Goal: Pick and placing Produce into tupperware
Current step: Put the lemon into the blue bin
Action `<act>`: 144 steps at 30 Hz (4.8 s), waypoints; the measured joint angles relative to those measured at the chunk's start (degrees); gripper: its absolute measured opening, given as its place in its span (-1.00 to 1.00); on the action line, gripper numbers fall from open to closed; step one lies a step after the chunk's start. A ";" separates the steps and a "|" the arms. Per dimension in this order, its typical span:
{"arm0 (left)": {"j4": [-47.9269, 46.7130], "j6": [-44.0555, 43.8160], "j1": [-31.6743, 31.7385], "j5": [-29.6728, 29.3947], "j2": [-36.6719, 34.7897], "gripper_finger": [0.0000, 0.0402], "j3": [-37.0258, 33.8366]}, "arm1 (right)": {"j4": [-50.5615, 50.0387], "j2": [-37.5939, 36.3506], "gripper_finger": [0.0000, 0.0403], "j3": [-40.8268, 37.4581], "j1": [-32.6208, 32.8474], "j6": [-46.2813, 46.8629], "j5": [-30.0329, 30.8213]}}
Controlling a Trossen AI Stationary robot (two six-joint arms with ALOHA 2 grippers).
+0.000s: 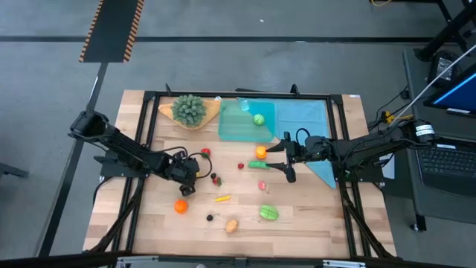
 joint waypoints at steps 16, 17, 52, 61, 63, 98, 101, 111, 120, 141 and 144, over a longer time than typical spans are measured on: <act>0.16 0.14 0.00 0.36 -0.73 0.02 -0.10 | -0.01 -0.01 0.35 0.00 0.00 0.19 0.00; 0.16 0.12 0.00 0.37 -0.73 0.03 -0.10 | 0.00 0.00 0.35 0.00 0.01 0.18 0.00; -4.08 7.27 0.00 -8.35 -28.60 0.00 -0.27 | -0.31 0.00 0.35 0.00 0.00 0.11 0.00; -3.95 15.83 -0.02 -14.81 -39.20 0.00 -0.26 | -0.31 0.00 0.35 0.00 0.00 -0.02 0.00; -1.99 17.95 0.00 -15.47 -40.71 0.00 -1.24 | -0.31 -0.02 0.35 0.00 0.02 -0.02 0.00; 48.33 37.52 0.04 4.47 -55.65 0.00 -28.79 | -0.37 0.00 0.35 0.00 0.01 -0.06 0.00; 48.31 37.25 1.19 4.46 -55.65 0.00 -28.79 | -0.37 0.00 0.35 0.00 0.02 -0.06 0.00; 48.16 35.88 10.19 2.68 -55.63 0.00 -28.79 | -0.28 0.00 0.35 0.02 0.00 -0.06 0.50; 48.03 35.84 16.97 1.10 -54.80 0.00 -28.77 | 0.00 0.00 0.35 0.02 -0.33 -0.09 5.01; 56.50 35.62 27.86 1.17 -28.08 0.00 -17.40 | 4.44 0.00 0.35 0.02 -3.96 -3.25 5.05; 64.90 36.10 29.13 1.22 -21.60 0.00 -16.36 | 4.42 -0.02 0.35 0.02 -4.37 -3.25 5.05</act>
